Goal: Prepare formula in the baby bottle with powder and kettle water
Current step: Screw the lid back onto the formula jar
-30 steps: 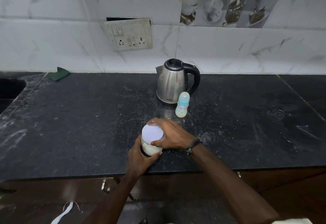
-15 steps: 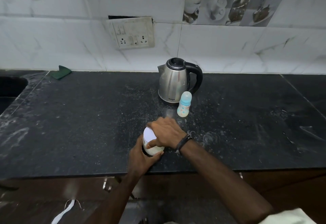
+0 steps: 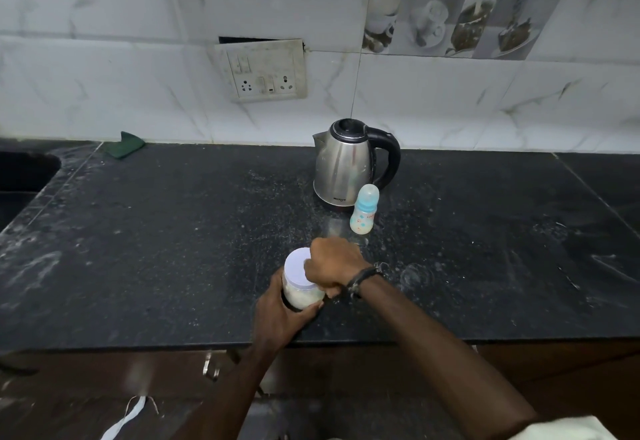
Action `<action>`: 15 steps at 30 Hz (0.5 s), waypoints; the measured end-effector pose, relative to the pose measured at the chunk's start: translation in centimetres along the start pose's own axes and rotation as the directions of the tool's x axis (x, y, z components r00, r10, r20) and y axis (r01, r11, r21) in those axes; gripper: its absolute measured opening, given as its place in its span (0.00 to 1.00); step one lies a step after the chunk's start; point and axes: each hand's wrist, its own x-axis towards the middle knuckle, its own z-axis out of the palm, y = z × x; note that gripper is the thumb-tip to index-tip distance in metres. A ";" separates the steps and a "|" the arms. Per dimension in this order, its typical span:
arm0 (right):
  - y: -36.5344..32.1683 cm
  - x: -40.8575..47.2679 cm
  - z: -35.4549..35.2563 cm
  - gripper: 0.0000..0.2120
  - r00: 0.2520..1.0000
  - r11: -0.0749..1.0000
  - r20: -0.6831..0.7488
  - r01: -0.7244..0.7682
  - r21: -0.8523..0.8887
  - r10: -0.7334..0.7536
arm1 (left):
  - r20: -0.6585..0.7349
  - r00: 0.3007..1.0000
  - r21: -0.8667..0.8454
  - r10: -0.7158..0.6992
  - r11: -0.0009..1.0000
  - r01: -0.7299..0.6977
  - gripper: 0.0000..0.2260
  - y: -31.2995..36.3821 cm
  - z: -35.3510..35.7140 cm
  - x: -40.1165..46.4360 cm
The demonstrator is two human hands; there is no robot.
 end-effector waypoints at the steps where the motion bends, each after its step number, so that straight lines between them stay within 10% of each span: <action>1: 0.4 0.0 -0.3 0.12 1.000 1.000 0.014 -0.001 0.029 0.000 | 0.002 1.000 0.002 0.005 1.000 -0.005 0.42 0.0 0.0 0.0; 9: 1.3 1.0 -1.0 0.40 0.933 0.942 0.152 0.333 -0.033 -0.325 | 0.023 1.000 -0.017 -0.015 1.000 0.016 0.42 -0.1 -0.1 -0.1; 15: -0.1 0.7 0.0 0.29 0.956 0.936 -0.004 0.287 -0.203 -0.294 | 0.025 0.999 -0.018 -0.032 0.999 0.032 0.43 -0.3 0.1 0.0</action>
